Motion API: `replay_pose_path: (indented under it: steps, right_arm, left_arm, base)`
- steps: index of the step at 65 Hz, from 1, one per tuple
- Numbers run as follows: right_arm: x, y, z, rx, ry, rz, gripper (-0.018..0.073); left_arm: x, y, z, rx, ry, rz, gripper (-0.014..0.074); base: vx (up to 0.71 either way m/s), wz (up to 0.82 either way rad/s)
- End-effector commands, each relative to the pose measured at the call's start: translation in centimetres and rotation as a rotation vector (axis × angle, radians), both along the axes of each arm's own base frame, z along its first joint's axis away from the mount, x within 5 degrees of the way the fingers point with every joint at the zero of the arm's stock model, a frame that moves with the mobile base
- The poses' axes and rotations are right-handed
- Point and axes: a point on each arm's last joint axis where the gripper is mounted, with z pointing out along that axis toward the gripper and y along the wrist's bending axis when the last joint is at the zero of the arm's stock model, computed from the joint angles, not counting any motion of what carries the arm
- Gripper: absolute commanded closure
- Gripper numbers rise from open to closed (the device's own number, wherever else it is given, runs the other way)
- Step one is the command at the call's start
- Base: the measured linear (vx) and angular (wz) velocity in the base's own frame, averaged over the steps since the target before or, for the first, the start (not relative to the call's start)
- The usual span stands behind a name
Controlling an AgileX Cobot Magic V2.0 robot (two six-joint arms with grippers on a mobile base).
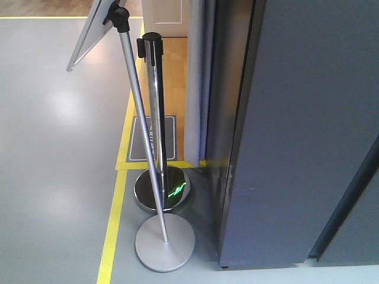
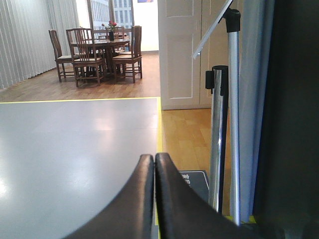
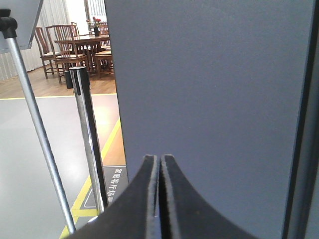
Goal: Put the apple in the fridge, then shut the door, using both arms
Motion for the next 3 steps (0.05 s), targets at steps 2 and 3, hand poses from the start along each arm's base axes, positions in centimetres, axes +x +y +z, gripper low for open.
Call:
replay_pose_path:
  steps: [2,3]
  right_arm:
    - [0.08,-0.05,0.58,-0.010,-0.064,-0.005,0.0561]
    - [0.08,-0.05,0.58,-0.010,-0.064,-0.005,0.0561]
  left_arm:
    - [-0.01,-0.18,-0.23,-0.006,-0.057,-0.021,0.0602]
    - [-0.01,-0.18,-0.23,-0.006,-0.057,-0.021,0.0602]
  base:
    - [0.00,0.00]
    - [0.00,0.00]
